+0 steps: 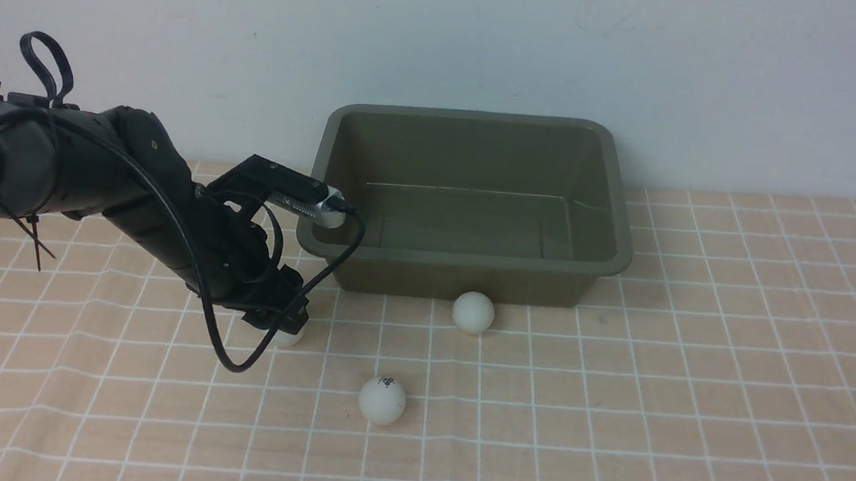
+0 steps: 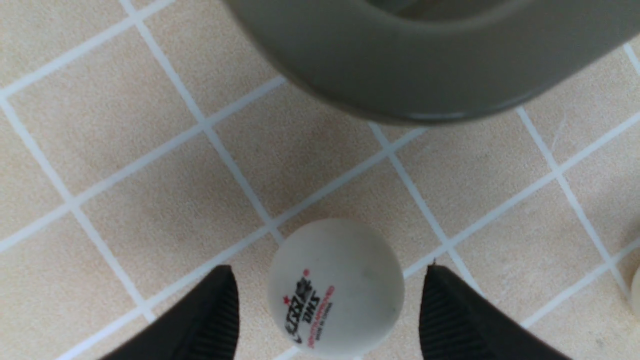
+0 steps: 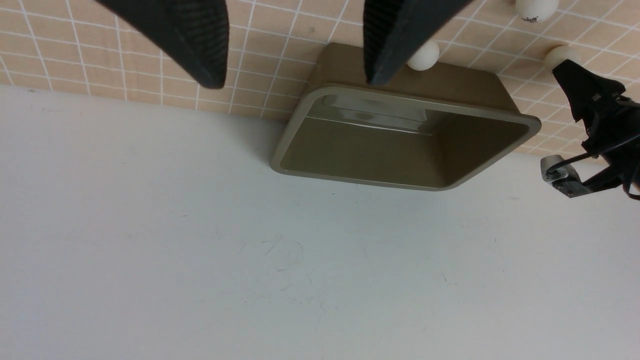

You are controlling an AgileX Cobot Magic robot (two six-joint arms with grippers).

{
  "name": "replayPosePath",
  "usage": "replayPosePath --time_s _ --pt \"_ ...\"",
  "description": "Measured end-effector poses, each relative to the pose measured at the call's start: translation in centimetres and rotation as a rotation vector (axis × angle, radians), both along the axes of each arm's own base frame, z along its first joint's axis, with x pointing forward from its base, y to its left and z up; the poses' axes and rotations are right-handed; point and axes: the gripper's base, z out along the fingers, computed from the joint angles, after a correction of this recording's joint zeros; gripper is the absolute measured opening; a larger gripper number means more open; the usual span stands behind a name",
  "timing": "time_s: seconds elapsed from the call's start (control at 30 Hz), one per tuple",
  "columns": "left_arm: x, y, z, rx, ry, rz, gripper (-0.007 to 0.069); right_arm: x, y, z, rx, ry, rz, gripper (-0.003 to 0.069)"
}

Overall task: Put the table tennis balls into the box on the light coffee tablecloth.
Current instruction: 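Reach for and grasp a ping pong ball on the table beside the basket, then drop the ball into the bin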

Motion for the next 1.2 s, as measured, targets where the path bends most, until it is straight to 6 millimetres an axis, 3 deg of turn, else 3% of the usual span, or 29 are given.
replayPosePath --time_s 0.23,0.4,0.5,0.63,0.8,1.0,1.13,1.2 --pt "0.1 -0.1 -2.2 0.005 0.059 0.006 0.0403 0.0 0.0 0.0 0.000 0.000 0.000 0.0347" --pt "0.1 -0.4 -2.2 0.001 0.059 0.006 0.0398 0.0 0.0 0.0 0.000 0.000 0.000 0.0347" --pt "0.2 -0.4 -2.2 0.002 0.047 0.011 0.0327 0.0 0.0 0.0 0.000 0.000 0.000 0.0347" --pt "0.3 -0.5 -2.0 0.000 0.043 0.008 0.0319 0.0 0.0 0.0 0.000 0.000 0.000 0.0347" --pt "-0.2 0.1 0.5 -0.001 0.074 -0.038 0.0319 0.0 0.0 0.0 0.000 0.000 0.000 0.0347" --pt "-0.1 2.3 7.0 -0.058 -0.004 0.000 0.0319 0.0 0.0 0.0 -0.004 0.004 -0.001 0.0347" --pt "1.3 0.6 10.2 -0.179 -0.119 -0.059 0.0319 0.0 -0.1 -0.1 -0.024 0.011 -0.009 0.0347" --pt "1.7 0.0 10.6 -0.202 -0.145 -0.079 0.0319 0.0 -0.1 -0.2 -0.032 0.012 -0.013 0.0347"
